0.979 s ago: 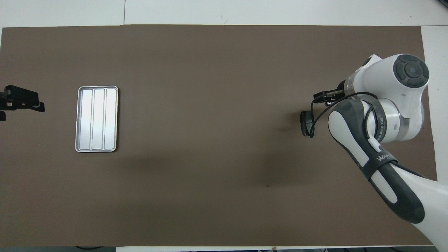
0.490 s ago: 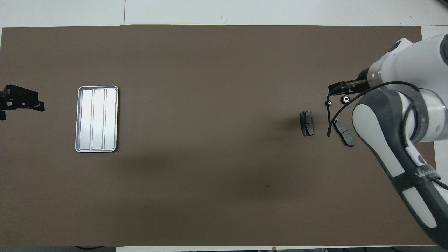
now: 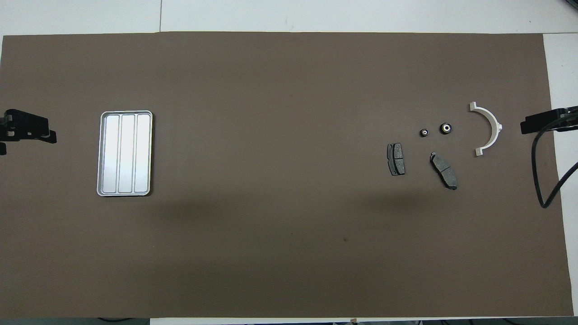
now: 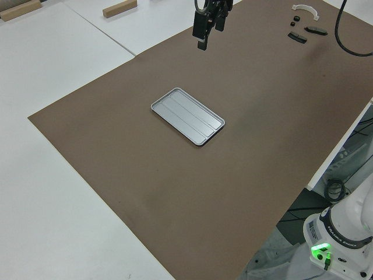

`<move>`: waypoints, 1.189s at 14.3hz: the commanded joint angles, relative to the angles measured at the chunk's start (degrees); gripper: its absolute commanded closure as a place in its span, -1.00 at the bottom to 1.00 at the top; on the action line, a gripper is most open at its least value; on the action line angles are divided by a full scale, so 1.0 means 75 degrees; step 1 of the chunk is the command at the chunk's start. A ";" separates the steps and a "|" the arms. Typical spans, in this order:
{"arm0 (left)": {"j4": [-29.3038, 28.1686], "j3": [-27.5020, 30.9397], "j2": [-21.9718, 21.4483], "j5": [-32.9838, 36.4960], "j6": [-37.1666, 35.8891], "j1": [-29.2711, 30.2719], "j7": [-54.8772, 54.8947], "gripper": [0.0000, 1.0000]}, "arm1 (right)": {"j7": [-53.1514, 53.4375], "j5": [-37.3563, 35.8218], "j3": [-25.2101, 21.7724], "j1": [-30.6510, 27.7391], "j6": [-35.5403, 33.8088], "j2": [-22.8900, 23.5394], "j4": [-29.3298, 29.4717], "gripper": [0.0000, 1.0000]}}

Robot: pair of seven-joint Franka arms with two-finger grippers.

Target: Place bearing gear from tray to pile

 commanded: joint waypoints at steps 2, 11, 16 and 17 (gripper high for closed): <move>-0.0334 0.0014 -0.0272 0.0151 0.0145 -0.0014 0.0088 -1.00 | -0.0090 -0.0031 0.0092 -0.0081 -0.0140 -0.0040 -0.0024 -1.00; -0.0334 0.0014 -0.0284 0.0151 0.0133 -0.0038 0.0053 -1.00 | -0.0090 -0.0019 0.0127 -0.0093 -0.0760 -0.0392 -0.0504 -1.00; -0.0322 0.0014 -0.0272 0.0151 0.0075 -0.0061 0.0030 -1.00 | -0.0090 -0.0018 0.0127 -0.0186 -0.0925 -0.0439 -0.0504 -1.00; -0.0322 0.0014 -0.0272 0.0151 0.0086 -0.0073 0.0030 -1.00 | -0.0090 -0.0030 0.0139 -0.0186 -0.0949 -0.0439 -0.0504 -1.00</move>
